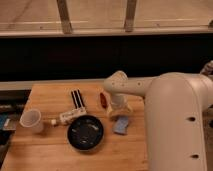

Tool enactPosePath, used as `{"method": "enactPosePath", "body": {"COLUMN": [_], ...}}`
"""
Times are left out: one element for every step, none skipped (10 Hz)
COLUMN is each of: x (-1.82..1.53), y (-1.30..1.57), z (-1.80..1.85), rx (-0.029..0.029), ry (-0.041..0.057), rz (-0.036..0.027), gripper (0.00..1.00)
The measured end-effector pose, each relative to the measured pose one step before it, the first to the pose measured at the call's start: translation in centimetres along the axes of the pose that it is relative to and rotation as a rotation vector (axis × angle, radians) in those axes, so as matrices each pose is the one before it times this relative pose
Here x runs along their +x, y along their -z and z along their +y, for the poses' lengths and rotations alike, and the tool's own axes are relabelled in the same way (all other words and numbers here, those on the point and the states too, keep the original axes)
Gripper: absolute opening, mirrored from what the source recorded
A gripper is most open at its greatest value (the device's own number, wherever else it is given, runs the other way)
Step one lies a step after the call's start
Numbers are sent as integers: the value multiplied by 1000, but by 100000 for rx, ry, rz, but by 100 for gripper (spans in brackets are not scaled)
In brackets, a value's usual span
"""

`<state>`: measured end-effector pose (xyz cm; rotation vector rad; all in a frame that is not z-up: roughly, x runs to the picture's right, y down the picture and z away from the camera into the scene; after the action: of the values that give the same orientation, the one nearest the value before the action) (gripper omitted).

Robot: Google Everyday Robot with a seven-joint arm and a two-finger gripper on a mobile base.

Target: Place the white sponge in the ceramic cup

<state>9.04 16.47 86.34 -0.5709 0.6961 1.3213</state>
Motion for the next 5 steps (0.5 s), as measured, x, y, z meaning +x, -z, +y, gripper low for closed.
{"method": "enactPosePath", "body": {"x": [488,548,320,549,288], "y": [-355,-393,-166,-266,-271], "z": [-134,-302,-101,-155,-589], "rx": [-986,-1078,-875,-1625,-888], "ry": [-1192,-1659,-1498,-1634,-1600], "rz": [1464,1585,952,1189,553], "gripper": [80,80,80,80,80]}}
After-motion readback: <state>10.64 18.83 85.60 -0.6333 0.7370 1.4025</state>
